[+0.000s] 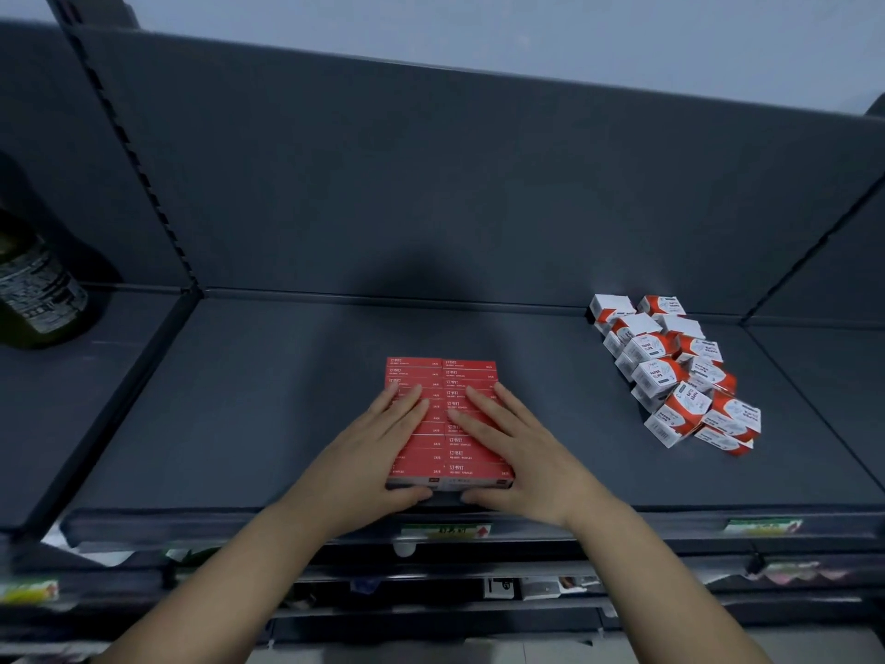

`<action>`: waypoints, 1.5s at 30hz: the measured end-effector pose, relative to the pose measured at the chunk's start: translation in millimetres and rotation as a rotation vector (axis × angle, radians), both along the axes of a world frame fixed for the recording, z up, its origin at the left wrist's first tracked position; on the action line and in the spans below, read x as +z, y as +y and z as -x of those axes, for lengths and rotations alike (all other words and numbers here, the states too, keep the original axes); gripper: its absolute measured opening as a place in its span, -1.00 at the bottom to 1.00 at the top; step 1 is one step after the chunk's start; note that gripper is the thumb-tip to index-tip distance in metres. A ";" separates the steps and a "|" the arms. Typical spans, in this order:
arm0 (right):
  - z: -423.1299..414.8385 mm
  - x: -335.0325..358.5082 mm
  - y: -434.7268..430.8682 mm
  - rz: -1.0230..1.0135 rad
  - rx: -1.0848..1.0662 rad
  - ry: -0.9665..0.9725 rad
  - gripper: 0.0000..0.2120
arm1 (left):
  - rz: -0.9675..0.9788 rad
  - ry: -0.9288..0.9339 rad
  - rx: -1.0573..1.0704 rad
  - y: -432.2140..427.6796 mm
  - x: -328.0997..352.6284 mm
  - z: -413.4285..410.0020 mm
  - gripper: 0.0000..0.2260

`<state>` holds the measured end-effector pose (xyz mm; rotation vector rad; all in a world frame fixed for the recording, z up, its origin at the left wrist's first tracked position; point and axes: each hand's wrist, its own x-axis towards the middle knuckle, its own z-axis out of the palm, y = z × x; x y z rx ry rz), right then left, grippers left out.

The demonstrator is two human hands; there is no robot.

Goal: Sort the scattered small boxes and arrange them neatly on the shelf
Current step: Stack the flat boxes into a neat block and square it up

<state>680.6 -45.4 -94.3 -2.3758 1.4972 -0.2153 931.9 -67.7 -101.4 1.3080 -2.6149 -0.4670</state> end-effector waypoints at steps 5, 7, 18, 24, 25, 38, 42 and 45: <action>0.7 -2.6 -2.1 0.025 0.003 0.019 -0.20 | -0.024 -0.008 0.009 0.2 1.9 2.3 -0.12; 1.2 -3.8 -1.7 0.031 0.006 0.005 -0.22 | -0.029 0.000 0.011 0.8 2.4 2.7 -0.12; -10.8 7.5 -2.7 -0.191 -0.264 -0.695 -0.18 | -0.331 0.704 0.164 -11.8 12.6 -1.5 -0.28; -16.8 19.7 -40.6 -0.086 -0.422 -0.493 -0.35 | -0.257 0.428 0.191 -51.2 34.0 11.3 -0.28; -19.2 21.9 -47.2 -0.067 -0.392 -0.400 -0.37 | -0.201 0.307 0.168 -56.6 36.2 17.9 -0.28; -47.1 10.4 -60.2 -0.016 -0.336 -0.094 -0.54 | -0.042 0.151 0.266 -62.4 15.9 54.2 -0.64; -47.9 11.6 -59.8 -0.008 -0.332 -0.088 -0.54 | -0.057 0.150 0.273 -62.9 16.9 53.4 -0.65; -47.5 10.4 -61.1 -0.041 -0.352 -0.118 -0.58 | -0.059 0.139 0.258 -63.1 18.1 54.0 -0.64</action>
